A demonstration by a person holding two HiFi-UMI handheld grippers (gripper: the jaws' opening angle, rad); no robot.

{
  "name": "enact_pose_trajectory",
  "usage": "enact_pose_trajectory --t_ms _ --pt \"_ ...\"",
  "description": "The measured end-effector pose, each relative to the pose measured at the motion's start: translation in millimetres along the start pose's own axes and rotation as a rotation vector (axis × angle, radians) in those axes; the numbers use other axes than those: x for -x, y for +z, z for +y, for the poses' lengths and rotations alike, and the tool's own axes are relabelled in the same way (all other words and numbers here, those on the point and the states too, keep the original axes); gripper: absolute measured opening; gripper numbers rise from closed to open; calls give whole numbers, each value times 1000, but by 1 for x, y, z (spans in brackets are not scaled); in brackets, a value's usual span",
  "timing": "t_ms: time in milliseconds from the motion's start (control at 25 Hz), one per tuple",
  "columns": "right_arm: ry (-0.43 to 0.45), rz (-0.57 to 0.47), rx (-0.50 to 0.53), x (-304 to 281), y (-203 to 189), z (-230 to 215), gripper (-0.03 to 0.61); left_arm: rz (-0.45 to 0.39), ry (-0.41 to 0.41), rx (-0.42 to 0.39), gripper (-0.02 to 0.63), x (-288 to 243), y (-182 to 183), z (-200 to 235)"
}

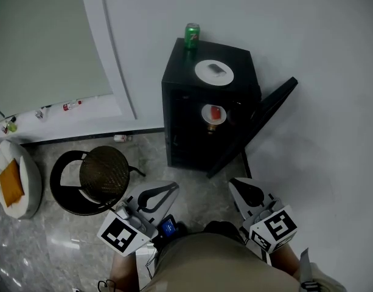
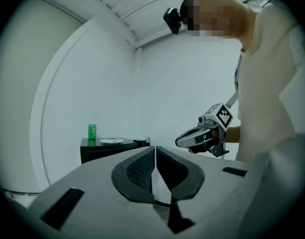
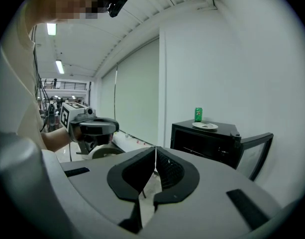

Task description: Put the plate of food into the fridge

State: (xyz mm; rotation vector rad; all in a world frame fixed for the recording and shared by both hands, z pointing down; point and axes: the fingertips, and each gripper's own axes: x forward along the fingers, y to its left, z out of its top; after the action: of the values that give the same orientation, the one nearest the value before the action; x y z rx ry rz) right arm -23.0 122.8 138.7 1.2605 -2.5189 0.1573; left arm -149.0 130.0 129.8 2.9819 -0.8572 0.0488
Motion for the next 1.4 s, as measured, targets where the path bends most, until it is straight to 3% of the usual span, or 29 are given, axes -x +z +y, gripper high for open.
enact_pose_trajectory --t_ms 320,640,960,1200,1400 --pt "19 -12 -19 -15 1 -11 21 9 9 11 16 -12 -2 12" --pt "88 -69 -46 -36 7 -42 21 43 81 -2 17 -34 -3 26" --pt "132 -69 -85 -52 1 -90 21 94 115 -17 17 -79 -3 40" --pt "235 -59 -160 -59 -3 -118 21 121 134 -29 16 -119 0 46" --pt "260 -43 -173 -62 -13 -149 23 150 145 -34 17 -152 3 50"
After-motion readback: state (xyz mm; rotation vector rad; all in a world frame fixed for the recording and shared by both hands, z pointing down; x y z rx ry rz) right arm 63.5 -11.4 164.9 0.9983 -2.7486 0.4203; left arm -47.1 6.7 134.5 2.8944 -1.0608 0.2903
